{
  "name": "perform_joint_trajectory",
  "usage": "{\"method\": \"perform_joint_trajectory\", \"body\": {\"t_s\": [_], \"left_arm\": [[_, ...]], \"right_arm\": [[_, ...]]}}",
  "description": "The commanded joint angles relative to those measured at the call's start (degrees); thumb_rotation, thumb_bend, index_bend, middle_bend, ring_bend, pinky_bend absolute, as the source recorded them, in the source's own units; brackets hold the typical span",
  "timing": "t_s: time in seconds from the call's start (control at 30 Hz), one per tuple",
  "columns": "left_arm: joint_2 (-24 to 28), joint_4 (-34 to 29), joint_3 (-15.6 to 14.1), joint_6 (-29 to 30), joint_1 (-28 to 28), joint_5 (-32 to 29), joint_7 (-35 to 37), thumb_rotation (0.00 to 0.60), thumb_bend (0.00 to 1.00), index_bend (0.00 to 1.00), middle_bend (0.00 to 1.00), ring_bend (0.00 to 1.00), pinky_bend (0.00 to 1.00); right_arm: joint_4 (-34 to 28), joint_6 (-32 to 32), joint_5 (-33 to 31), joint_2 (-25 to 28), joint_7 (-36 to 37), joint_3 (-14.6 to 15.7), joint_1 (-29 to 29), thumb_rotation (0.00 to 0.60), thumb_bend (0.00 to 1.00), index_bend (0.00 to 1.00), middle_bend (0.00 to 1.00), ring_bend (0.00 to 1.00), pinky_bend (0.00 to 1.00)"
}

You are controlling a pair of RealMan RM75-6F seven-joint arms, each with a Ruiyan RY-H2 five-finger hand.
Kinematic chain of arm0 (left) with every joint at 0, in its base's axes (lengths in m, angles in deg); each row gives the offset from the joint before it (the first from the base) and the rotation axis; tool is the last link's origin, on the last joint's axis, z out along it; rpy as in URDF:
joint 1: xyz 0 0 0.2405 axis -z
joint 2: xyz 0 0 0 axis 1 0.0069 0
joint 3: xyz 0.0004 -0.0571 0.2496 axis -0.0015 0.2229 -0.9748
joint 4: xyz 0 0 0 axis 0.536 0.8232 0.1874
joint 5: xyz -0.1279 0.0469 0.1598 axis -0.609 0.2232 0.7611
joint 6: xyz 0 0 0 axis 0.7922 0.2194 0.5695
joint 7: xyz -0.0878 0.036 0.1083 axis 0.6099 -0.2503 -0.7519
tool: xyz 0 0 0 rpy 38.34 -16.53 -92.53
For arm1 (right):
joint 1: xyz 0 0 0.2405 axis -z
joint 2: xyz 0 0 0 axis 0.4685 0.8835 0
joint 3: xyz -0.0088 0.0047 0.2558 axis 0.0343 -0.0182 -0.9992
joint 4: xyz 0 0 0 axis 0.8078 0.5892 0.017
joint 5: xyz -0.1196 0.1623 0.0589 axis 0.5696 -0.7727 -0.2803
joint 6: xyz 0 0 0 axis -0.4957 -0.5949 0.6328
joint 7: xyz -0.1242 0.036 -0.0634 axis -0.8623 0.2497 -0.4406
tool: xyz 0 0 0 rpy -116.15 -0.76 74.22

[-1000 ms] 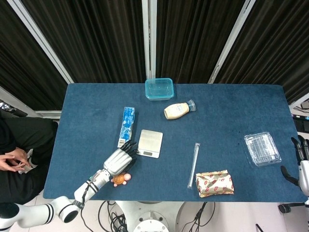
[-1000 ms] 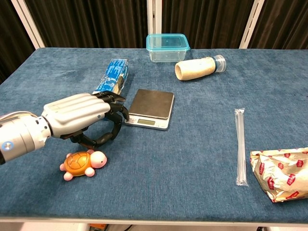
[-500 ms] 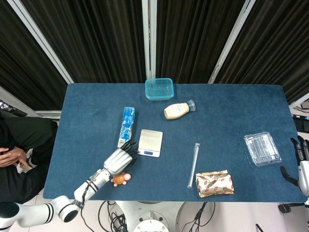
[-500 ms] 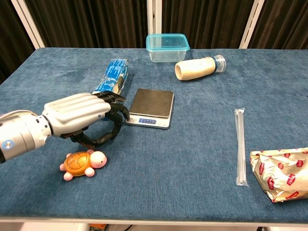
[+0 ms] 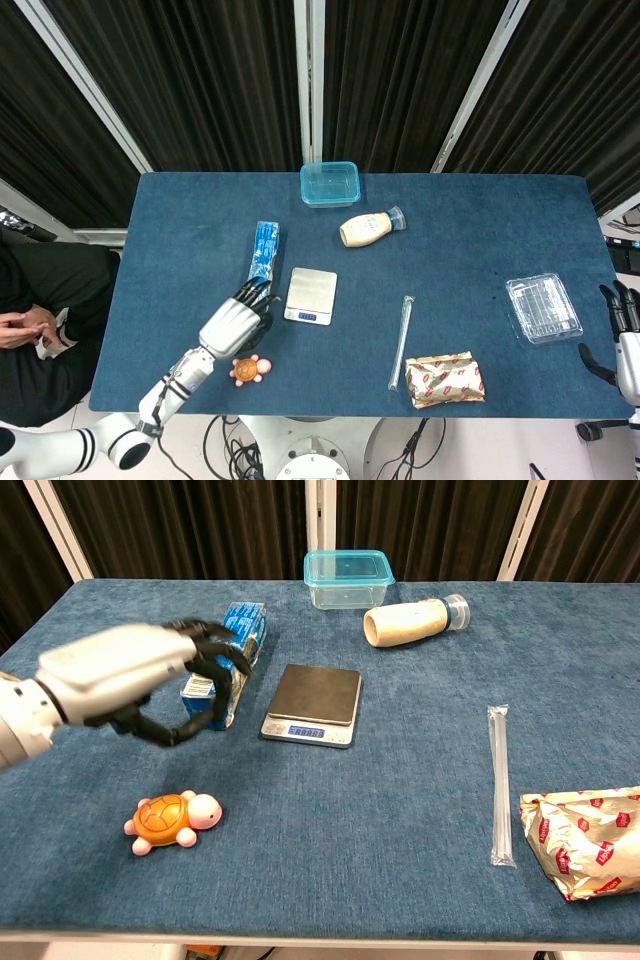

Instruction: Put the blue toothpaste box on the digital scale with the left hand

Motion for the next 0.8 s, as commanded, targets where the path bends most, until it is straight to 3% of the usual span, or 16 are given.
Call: {"method": "perform_joint_trajectory", "body": {"t_s": [0.03,0.17,0.33,0.4,0.63,0.8], "left_arm": [[0.2,-0.3,1.7,3.2,-1.2,0.0,3.0,0.6,0.49,0.6,0.18,0.0,0.0],[-0.1,-0.2,3.1,6.0,-2.6,-1.1,5.0,0.6,0.4,0.54,0.18,0.0,0.0],[-1.4,-0.3,6.0,4.6,-3.0,-6.8,5.2,0.6,0.1,0.12,0.16,0.0,0.0],[-2.2,-0.8,8.1,2.8,-2.5,-10.4,4.9,0.6,0.03,0.05,0.16,0.0,0.0],[-4.9,-3.3,17.4,-3.9,2.2,-25.0,0.2,0.6,0.0,0.02,0.16,0.0,0.0],[-8.5,-1.8,20.7,-5.7,6.5,-35.6,-9.0,0.6,0.0,0.02,0.15,0.0,0.0]], "right_arm": [[-0.2,-0.1,0.1,0.0,-0.2,0.0,0.0,0.6,0.21,0.0,0.0,0.0,0.0],[-0.4,-0.1,-0.1,0.1,-0.5,-0.1,0.0,0.6,0.21,0.0,0.0,0.0,0.0],[-0.9,0.0,0.1,0.0,-0.9,-0.2,-0.3,0.6,0.21,0.0,0.0,0.0,0.0],[-1.0,0.0,0.3,-0.1,-1.0,-0.1,-0.3,0.6,0.21,0.0,0.0,0.0,0.0],[-1.3,-0.8,0.1,0.3,-0.7,-0.3,0.1,0.6,0.21,0.0,0.0,0.0,0.0],[-1.3,-0.9,-0.1,0.6,-0.1,-0.5,0.1,0.6,0.21,0.0,0.0,0.0,0.0]]}}
